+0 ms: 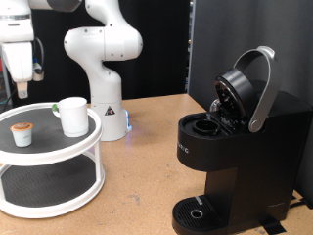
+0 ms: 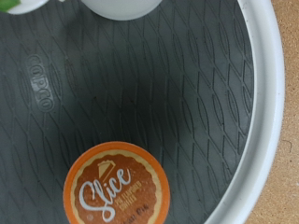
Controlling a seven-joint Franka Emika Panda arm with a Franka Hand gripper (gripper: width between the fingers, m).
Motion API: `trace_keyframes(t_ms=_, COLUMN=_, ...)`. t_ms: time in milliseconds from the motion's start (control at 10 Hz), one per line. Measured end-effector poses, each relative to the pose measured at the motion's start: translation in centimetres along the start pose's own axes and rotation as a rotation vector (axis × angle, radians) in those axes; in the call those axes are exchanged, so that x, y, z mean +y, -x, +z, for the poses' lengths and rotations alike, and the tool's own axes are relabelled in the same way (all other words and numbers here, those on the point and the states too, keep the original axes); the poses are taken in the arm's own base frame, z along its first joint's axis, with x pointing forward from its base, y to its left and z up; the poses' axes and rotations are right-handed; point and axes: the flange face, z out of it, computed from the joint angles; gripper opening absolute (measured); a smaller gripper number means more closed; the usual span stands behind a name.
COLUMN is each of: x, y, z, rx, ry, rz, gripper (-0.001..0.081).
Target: Make a cup of coffee with the keurig machine
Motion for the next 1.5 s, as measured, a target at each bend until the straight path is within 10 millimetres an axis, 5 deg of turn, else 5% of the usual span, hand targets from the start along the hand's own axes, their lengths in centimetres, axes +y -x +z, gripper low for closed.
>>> trace_keyframes(t_ms=1500, x=-1.0, y=0.0, z=8.8, rx=-0.049, ry=0.051, rz=0.021, gripper=0.0803)
